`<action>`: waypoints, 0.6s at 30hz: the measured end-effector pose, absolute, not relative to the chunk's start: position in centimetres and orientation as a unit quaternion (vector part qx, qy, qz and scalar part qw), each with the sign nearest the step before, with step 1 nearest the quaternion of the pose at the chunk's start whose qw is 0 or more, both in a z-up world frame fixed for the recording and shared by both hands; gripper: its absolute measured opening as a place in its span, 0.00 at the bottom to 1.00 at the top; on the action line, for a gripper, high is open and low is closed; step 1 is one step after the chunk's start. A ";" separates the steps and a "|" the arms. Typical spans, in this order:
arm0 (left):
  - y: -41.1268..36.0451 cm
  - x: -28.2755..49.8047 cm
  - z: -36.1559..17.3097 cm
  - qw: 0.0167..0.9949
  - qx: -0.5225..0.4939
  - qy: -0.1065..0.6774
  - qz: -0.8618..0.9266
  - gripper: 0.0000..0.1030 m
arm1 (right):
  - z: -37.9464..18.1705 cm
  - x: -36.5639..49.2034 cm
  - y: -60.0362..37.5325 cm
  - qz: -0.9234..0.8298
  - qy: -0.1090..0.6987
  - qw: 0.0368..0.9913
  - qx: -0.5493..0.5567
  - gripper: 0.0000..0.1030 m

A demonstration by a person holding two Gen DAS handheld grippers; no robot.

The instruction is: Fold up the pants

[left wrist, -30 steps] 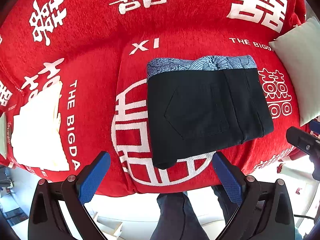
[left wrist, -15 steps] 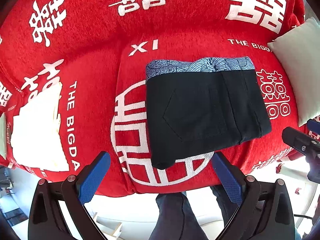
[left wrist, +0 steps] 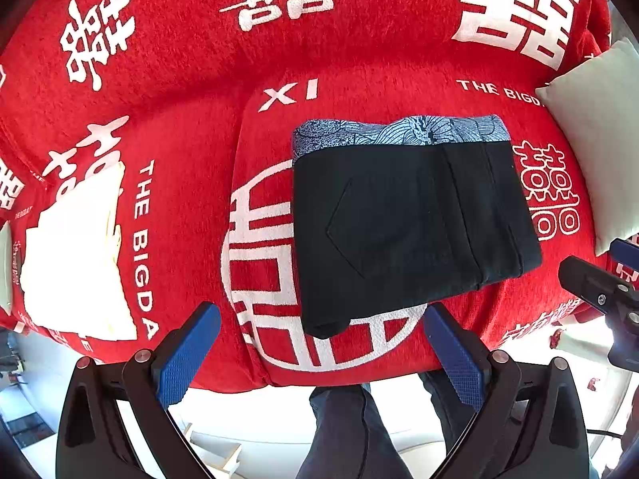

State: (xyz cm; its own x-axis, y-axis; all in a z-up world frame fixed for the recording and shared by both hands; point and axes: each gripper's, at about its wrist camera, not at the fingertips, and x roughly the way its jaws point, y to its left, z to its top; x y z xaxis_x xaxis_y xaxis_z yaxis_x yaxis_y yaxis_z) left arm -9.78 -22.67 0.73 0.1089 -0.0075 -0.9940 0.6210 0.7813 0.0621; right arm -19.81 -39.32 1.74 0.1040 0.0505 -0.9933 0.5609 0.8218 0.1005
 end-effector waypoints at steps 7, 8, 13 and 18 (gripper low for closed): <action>-22.4 -9.7 0.6 0.706 0.237 0.632 -0.213 0.99 | 1.5 -19.5 -39.2 -0.173 0.650 0.704 0.230 1.00; -22.4 -9.7 0.5 0.706 0.236 0.633 -0.212 0.99 | 1.4 -19.4 -39.2 -0.171 0.650 0.704 0.229 1.00; -22.5 -9.9 0.3 0.706 0.232 0.636 -0.206 0.99 | 1.2 -19.3 -39.3 -0.164 0.653 0.704 0.226 1.00; -22.4 -10.0 0.1 0.708 0.225 0.640 -0.199 0.99 | 0.9 -19.3 -39.3 -0.161 0.655 0.703 0.226 1.00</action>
